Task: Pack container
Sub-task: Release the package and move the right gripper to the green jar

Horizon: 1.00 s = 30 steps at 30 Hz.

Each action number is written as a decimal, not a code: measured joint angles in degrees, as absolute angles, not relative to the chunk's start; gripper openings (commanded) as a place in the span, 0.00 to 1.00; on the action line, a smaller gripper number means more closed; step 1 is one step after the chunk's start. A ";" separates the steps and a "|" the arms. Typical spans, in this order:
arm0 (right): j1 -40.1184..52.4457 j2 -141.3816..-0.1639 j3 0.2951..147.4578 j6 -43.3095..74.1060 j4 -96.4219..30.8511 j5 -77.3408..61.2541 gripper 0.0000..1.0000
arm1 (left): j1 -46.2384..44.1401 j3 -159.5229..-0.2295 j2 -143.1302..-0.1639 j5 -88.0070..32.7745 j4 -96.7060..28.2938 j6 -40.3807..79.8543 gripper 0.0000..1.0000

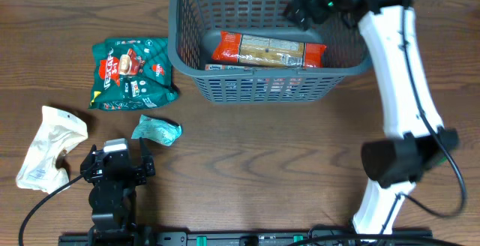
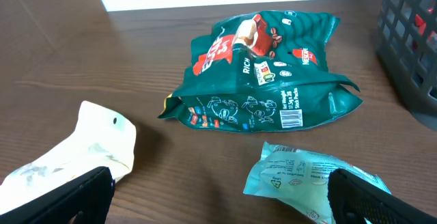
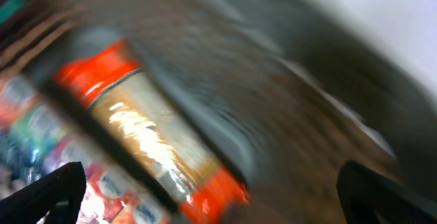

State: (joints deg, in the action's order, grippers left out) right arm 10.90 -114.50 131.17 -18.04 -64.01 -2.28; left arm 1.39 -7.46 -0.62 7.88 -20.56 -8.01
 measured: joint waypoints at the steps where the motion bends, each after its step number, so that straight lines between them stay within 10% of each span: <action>1: 10.68 -112.57 131.20 -13.28 -65.10 2.02 0.99 | 1.39 -7.46 -0.62 7.88 -20.56 -8.01 0.99; 10: 2.44 -98.56 132.09 10.98 -77.41 21.85 0.99 | 1.39 -7.46 -0.62 7.88 -20.58 -8.01 0.98; 30: -21.30 -99.00 124.14 39.18 -90.63 12.03 0.99 | 1.39 -7.46 -0.62 7.88 -20.58 -8.01 0.98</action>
State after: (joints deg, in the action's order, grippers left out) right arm -21.30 -99.00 124.14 39.18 -90.63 12.03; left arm 1.39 -7.46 -0.62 7.88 -20.58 -8.01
